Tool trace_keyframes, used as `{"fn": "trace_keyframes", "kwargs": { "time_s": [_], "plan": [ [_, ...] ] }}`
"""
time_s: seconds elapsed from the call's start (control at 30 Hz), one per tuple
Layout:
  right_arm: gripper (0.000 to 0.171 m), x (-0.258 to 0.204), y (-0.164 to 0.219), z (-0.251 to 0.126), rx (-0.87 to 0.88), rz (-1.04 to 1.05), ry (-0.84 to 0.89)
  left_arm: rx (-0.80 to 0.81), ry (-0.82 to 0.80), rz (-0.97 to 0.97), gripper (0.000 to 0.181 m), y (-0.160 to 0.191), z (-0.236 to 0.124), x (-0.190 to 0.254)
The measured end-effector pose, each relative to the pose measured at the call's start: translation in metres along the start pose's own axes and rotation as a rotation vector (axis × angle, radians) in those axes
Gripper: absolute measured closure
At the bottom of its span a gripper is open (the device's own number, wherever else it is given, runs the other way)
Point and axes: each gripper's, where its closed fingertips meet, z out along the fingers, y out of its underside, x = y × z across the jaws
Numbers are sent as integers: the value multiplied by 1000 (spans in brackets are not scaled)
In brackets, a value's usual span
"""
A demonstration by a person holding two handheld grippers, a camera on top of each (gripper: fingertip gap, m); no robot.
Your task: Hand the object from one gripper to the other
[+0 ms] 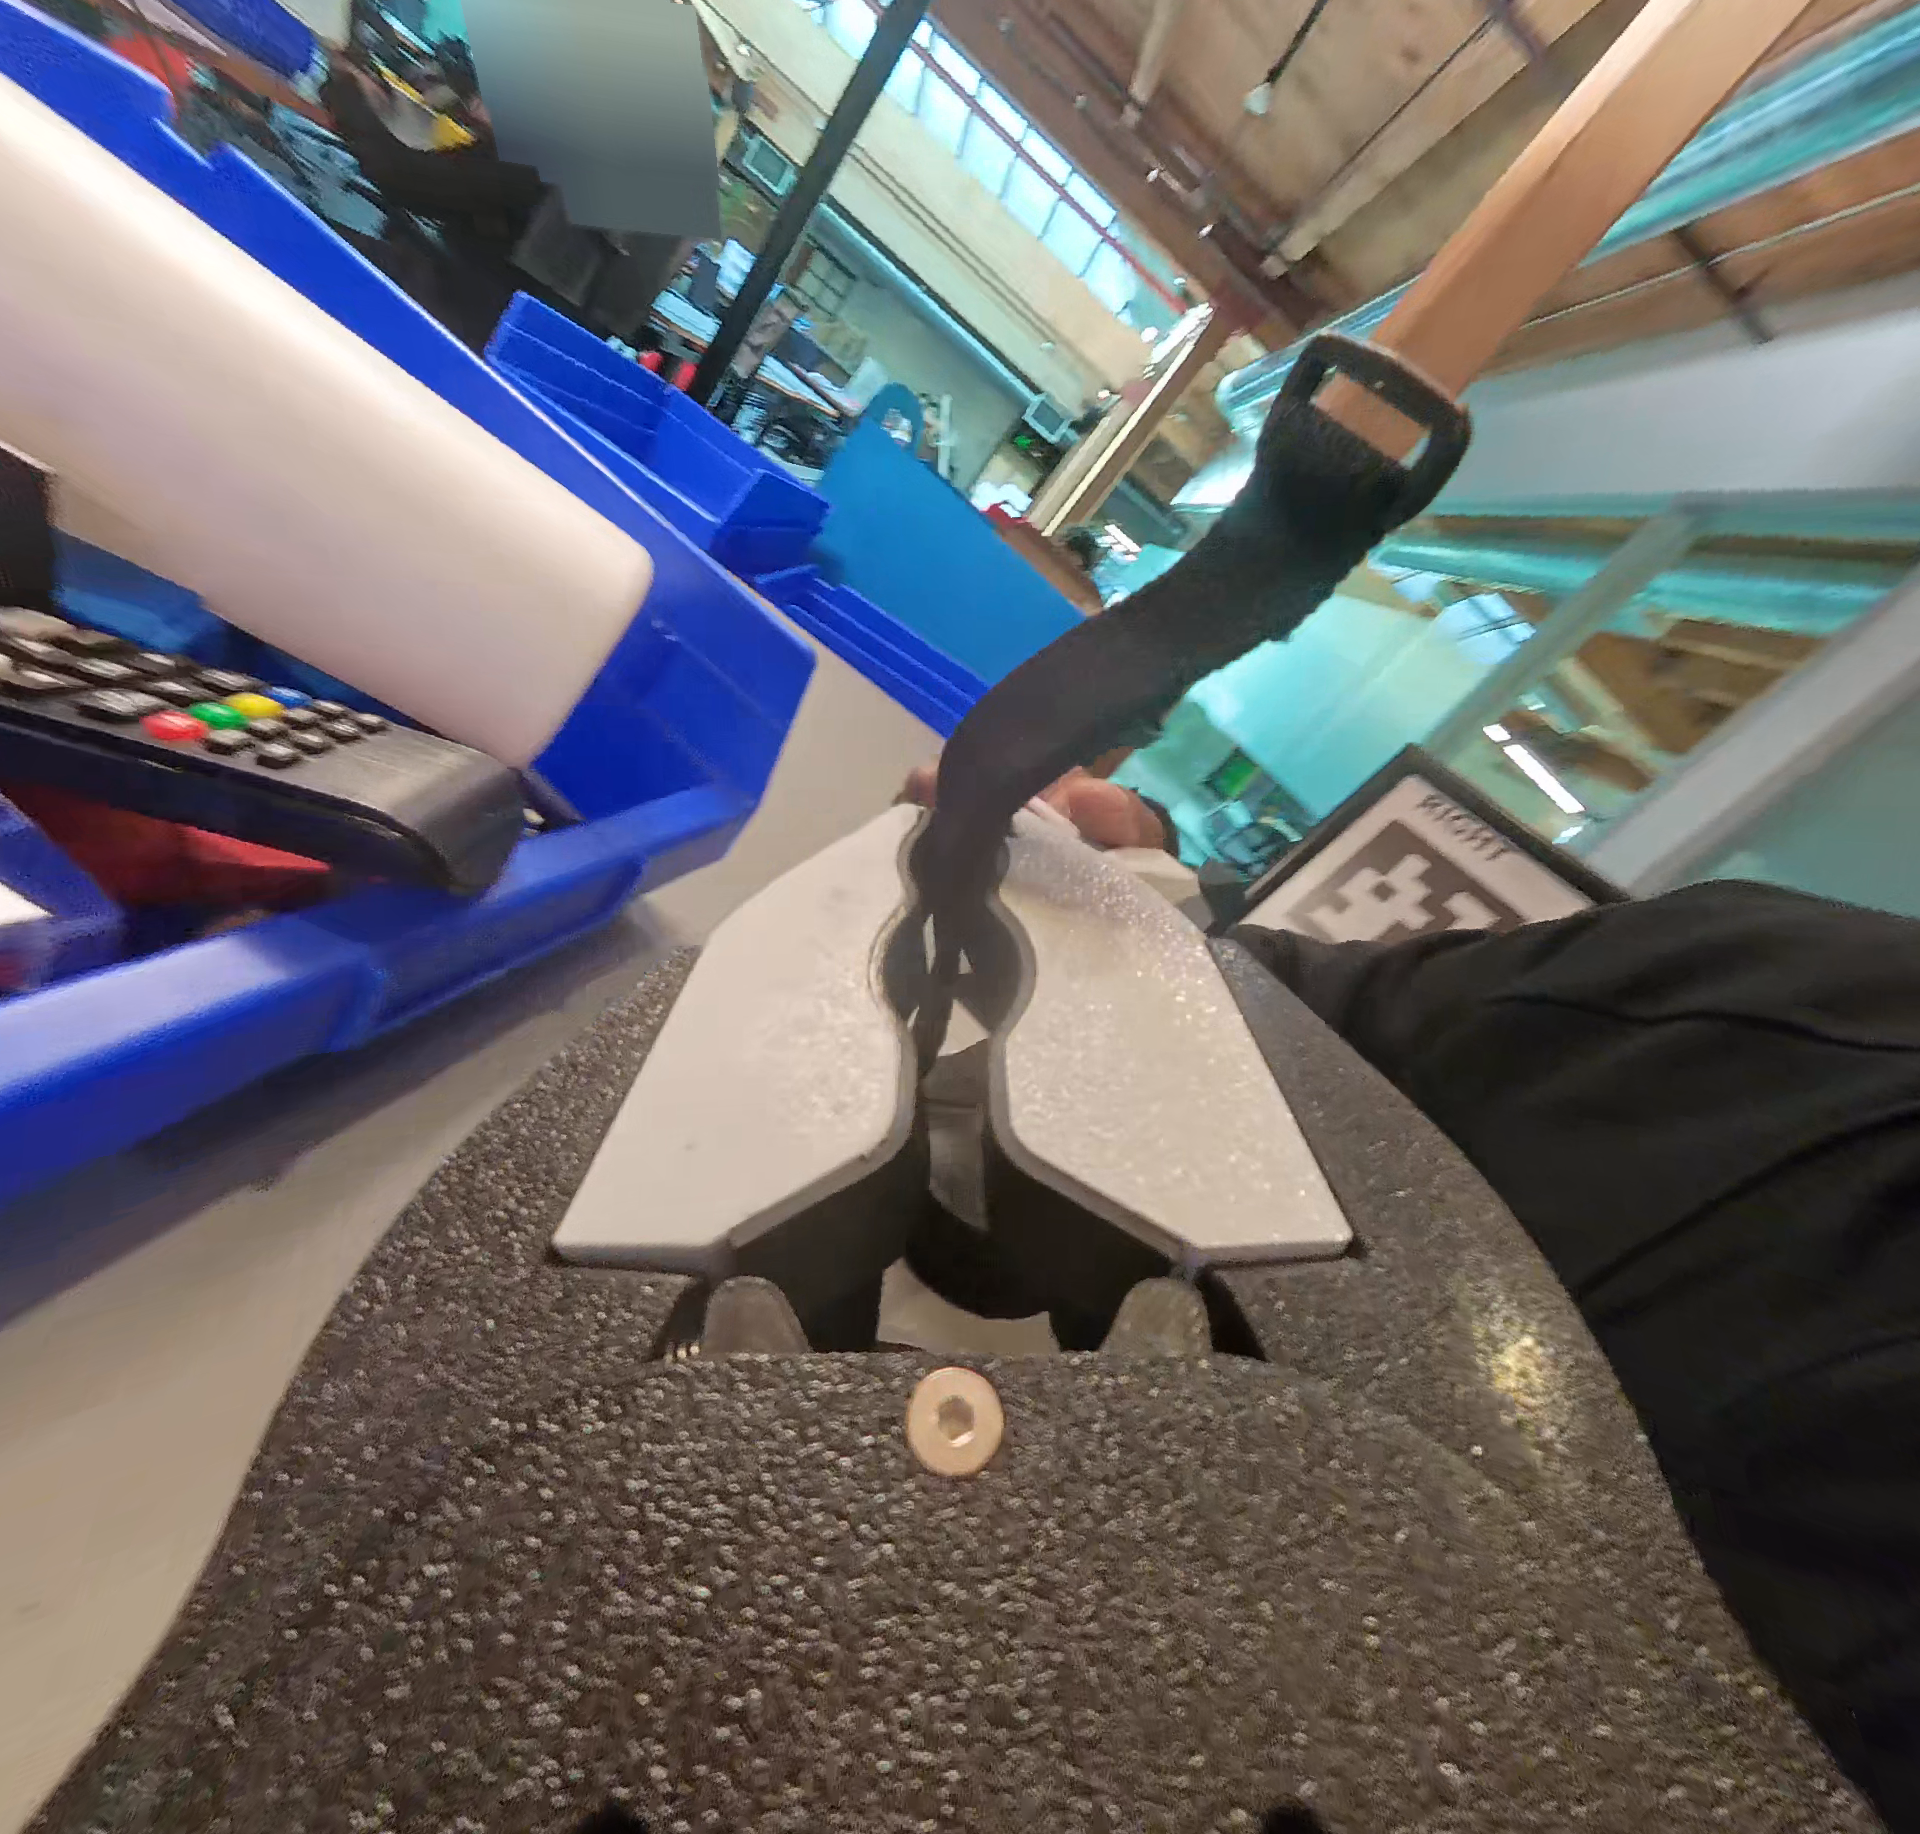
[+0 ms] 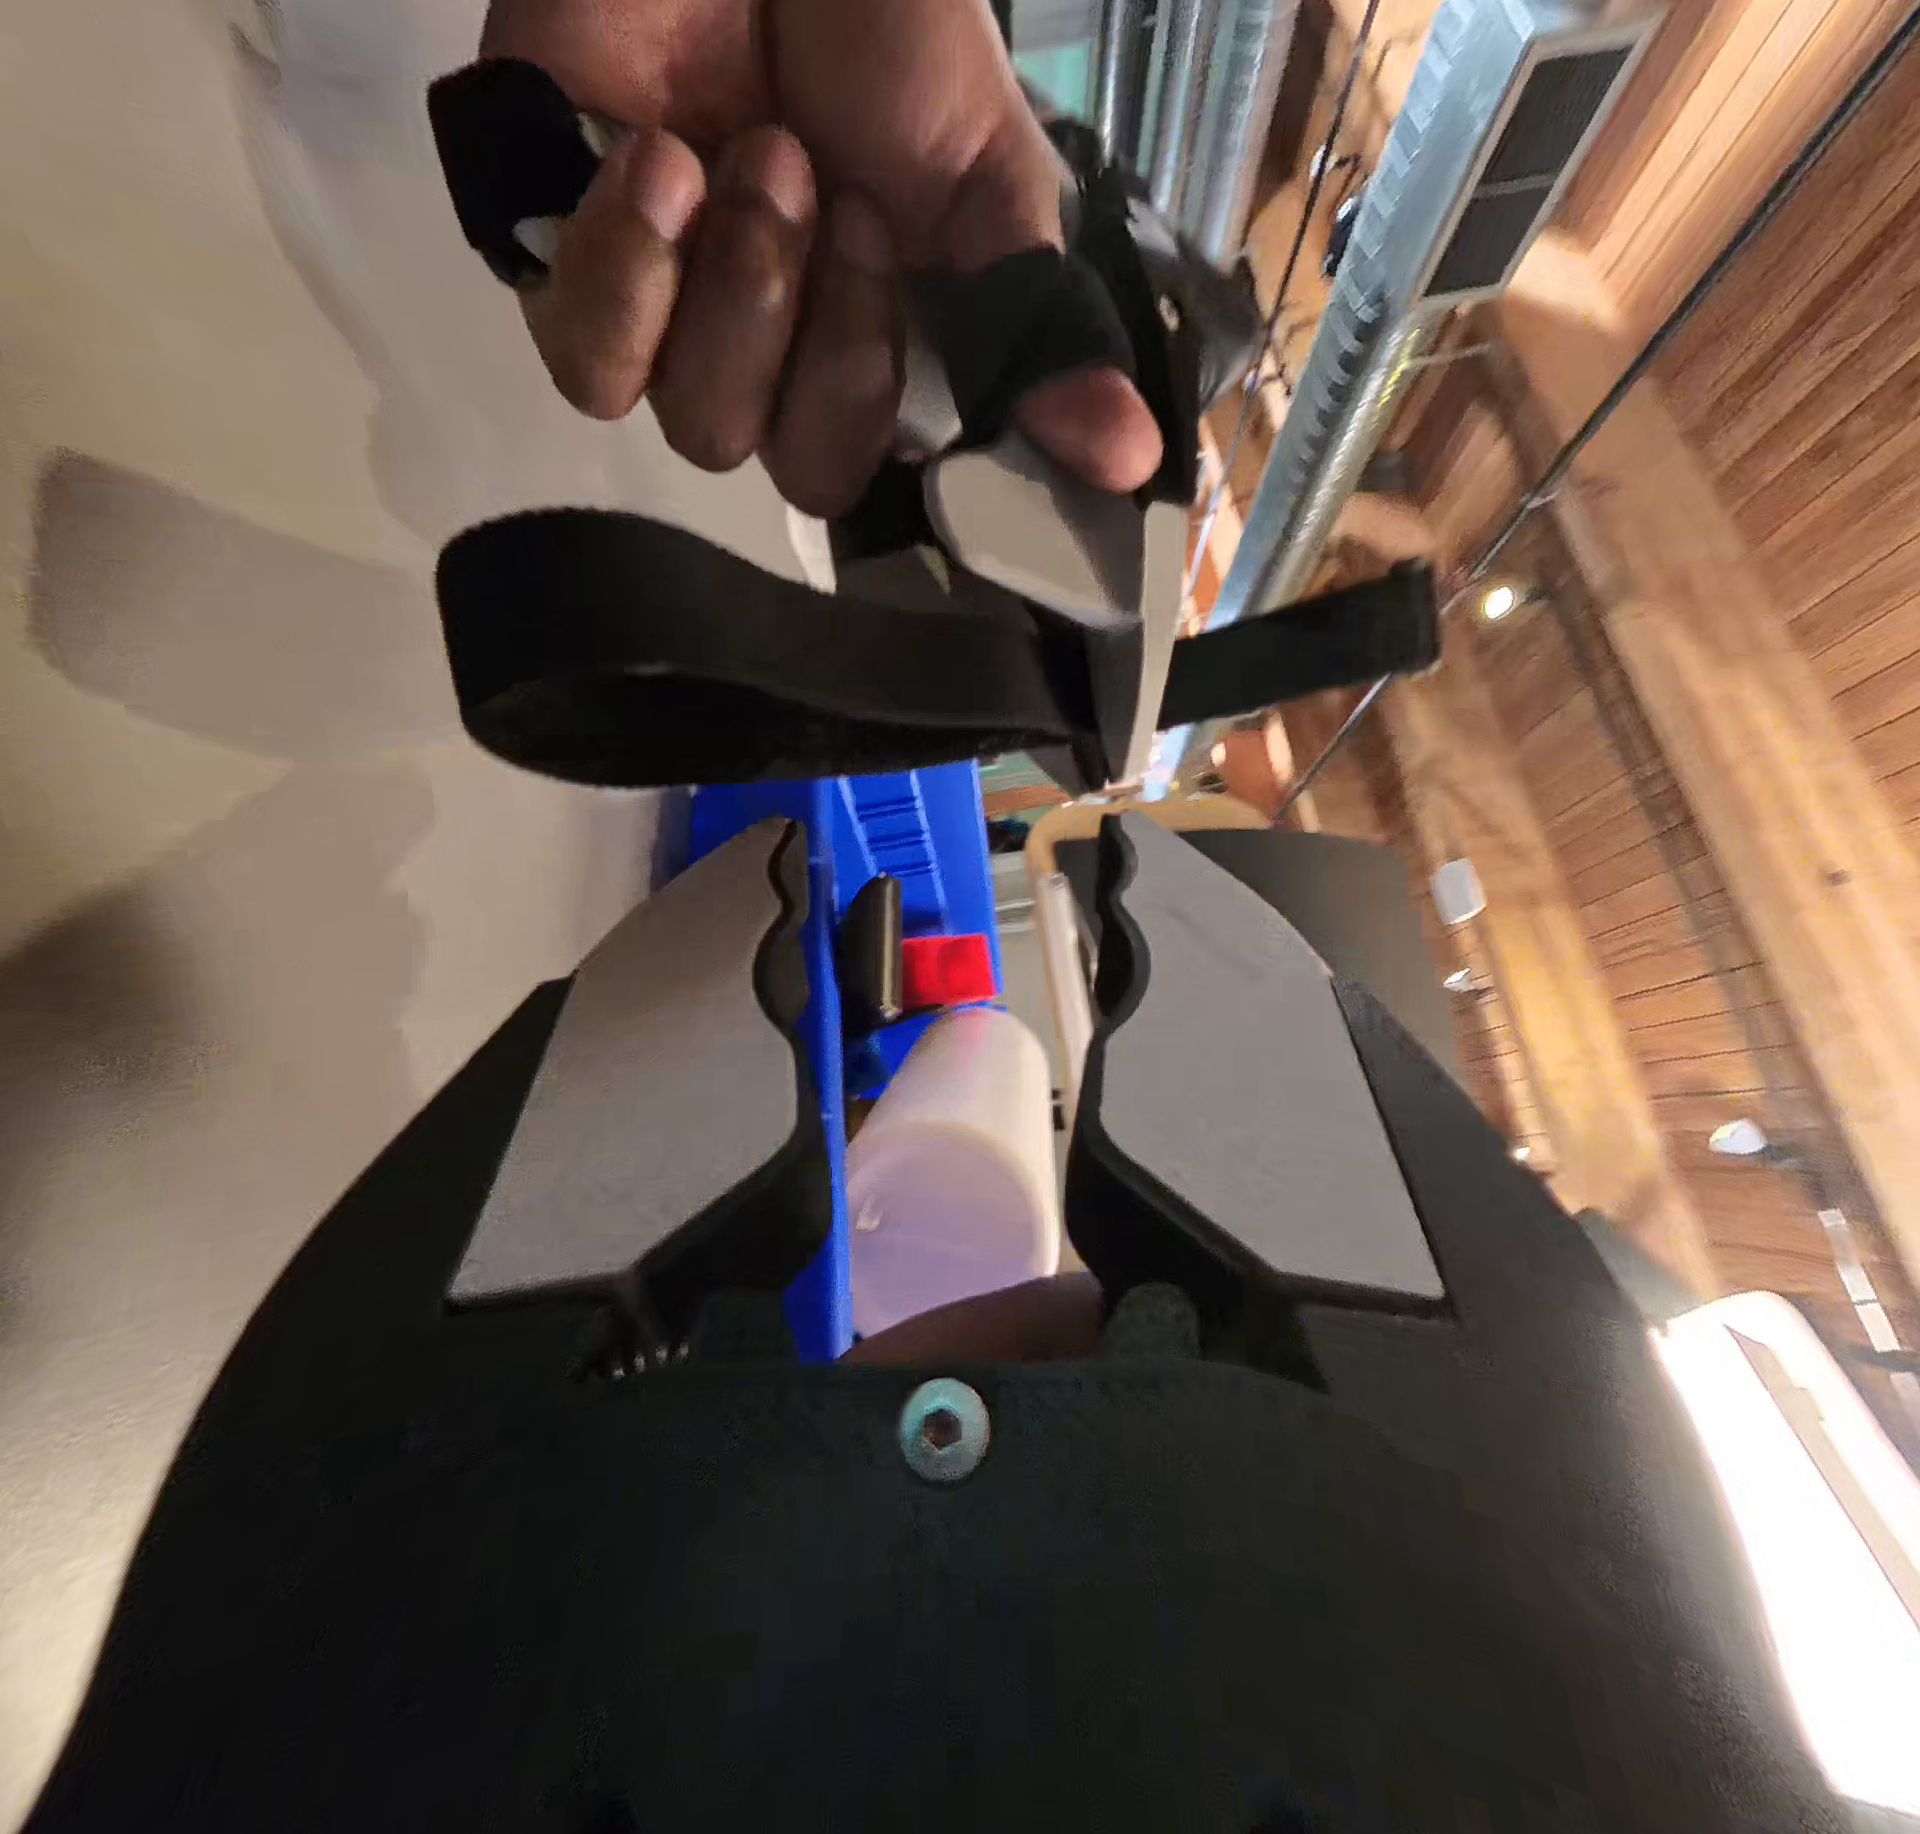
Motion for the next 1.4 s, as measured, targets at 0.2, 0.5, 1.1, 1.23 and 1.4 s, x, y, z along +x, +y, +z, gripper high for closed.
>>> {"fn": "trace_keyframes", "kwargs": {
  "time_s": [0.2,0.5,1.1,1.23,1.4],
  "plan": [
    [106,-4,-15,4,18,-174,66,-10,91,-108,175,9,9,15],
    [150,-2,-34,-2,100,-133,70,-54,11,-61,175,15,9,4],
    [167,31,0,-7,132,639,-56,-176,-295,397,142,-1,-15,-34],
    [167,34,7,-8,161,832,-118,-110,-321,627,138,-23,-23,-23],
    [167,38,-1,-13,264,1050,-227,-182,-125,816,125,4,-11,13]
  ]
}}
